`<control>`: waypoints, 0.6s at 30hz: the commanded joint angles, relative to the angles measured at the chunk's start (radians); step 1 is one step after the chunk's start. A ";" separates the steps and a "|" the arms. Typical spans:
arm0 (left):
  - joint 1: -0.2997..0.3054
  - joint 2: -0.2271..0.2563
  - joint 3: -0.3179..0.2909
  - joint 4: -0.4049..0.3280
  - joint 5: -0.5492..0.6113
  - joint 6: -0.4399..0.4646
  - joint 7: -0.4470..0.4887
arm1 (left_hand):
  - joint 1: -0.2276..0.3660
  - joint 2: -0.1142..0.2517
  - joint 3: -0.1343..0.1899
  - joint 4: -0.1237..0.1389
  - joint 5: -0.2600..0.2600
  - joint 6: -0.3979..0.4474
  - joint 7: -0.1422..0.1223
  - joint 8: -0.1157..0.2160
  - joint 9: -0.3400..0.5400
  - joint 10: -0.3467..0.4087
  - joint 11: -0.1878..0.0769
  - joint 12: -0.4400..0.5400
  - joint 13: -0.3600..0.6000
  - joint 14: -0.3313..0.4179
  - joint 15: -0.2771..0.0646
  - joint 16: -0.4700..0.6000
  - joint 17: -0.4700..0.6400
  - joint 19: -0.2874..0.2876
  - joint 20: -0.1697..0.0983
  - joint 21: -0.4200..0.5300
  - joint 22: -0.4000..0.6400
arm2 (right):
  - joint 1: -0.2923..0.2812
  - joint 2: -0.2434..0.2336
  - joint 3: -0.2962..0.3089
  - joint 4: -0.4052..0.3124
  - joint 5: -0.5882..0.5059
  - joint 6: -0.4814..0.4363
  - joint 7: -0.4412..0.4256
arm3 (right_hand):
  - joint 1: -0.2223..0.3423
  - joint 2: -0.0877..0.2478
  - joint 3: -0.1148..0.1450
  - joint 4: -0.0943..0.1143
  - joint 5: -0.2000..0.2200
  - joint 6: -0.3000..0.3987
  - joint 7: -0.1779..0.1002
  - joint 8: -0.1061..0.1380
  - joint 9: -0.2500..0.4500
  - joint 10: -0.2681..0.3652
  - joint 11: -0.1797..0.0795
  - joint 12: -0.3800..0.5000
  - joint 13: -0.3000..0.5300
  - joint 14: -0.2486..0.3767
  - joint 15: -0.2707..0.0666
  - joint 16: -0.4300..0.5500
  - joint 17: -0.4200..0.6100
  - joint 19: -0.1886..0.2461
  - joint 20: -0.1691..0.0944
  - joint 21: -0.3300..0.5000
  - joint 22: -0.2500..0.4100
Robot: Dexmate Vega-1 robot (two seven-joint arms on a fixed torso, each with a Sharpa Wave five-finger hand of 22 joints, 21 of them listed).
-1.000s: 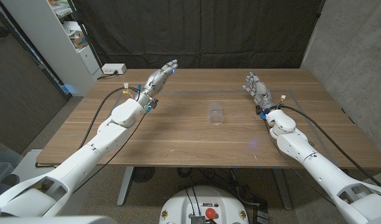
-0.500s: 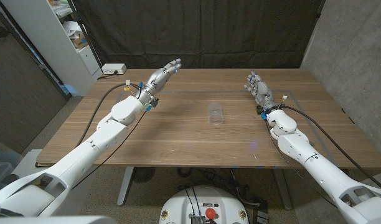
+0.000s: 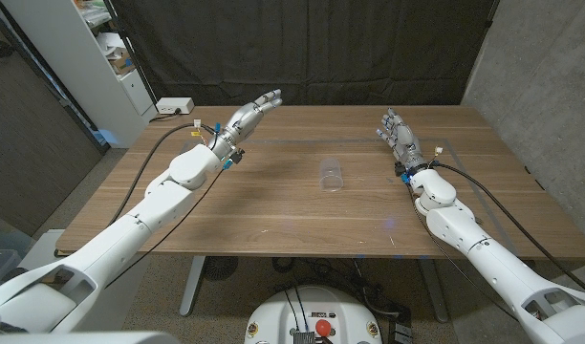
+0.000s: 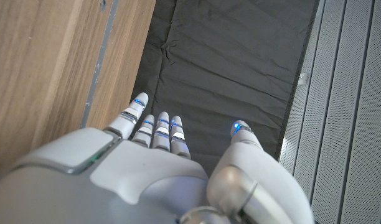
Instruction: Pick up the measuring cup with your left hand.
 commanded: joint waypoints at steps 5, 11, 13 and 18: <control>0.007 0.041 -0.002 -0.062 0.040 0.016 -0.005 | 0.012 0.002 0.002 -0.010 -0.004 0.004 0.000 0.003 0.004 -0.004 -0.008 0.006 0.004 -0.012 0.003 -0.001 0.002 -0.003 0.005 0.002 0.005 | -0.013 0.000 0.007 -0.020 -0.003 0.002 -0.021 | -0.004 0.001 -0.004 -0.003 0.005 0.009 -0.001 0.003 0.006 0.007 -0.002 0.003 0.006 0.009 0.000 0.005 0.006 0.004 -0.001 0.004 0.004; -0.003 0.044 0.004 -0.066 0.058 0.020 -0.010 | 0.013 0.002 0.002 -0.012 -0.004 0.005 0.000 0.003 0.004 -0.004 -0.009 0.006 0.004 -0.011 0.002 0.000 0.002 -0.005 0.006 0.002 0.005 | -0.015 0.002 0.009 -0.019 -0.005 0.012 -0.023 | -0.005 0.000 -0.005 -0.003 0.006 0.009 0.000 0.002 0.006 0.007 -0.001 0.002 0.006 0.009 0.001 0.004 0.006 0.004 0.000 0.004 0.004; -0.004 0.047 0.005 -0.074 0.071 0.034 0.001 | 0.014 0.002 0.002 -0.012 -0.004 0.004 0.001 0.003 0.004 -0.005 -0.009 0.006 0.004 -0.011 0.001 0.000 0.002 -0.004 0.006 0.002 0.005 | -0.017 0.004 0.013 -0.025 0.001 0.003 -0.032 | -0.005 0.000 -0.005 -0.003 0.006 0.008 -0.001 0.002 0.006 0.008 -0.001 0.002 0.006 0.009 0.002 0.004 0.006 0.004 0.001 0.004 0.004; -0.017 0.048 0.014 -0.072 0.075 0.042 -0.016 | 0.016 0.002 0.002 -0.014 -0.004 0.008 0.000 0.004 0.004 -0.004 -0.010 0.007 0.004 -0.011 0.001 0.000 0.002 -0.005 0.008 0.003 0.005 | -0.015 0.006 0.015 -0.019 0.000 0.011 -0.032 | -0.005 0.000 -0.005 -0.004 0.006 0.009 -0.001 0.002 0.006 0.007 -0.001 0.002 0.006 0.009 0.000 0.004 0.006 0.003 0.000 0.004 0.004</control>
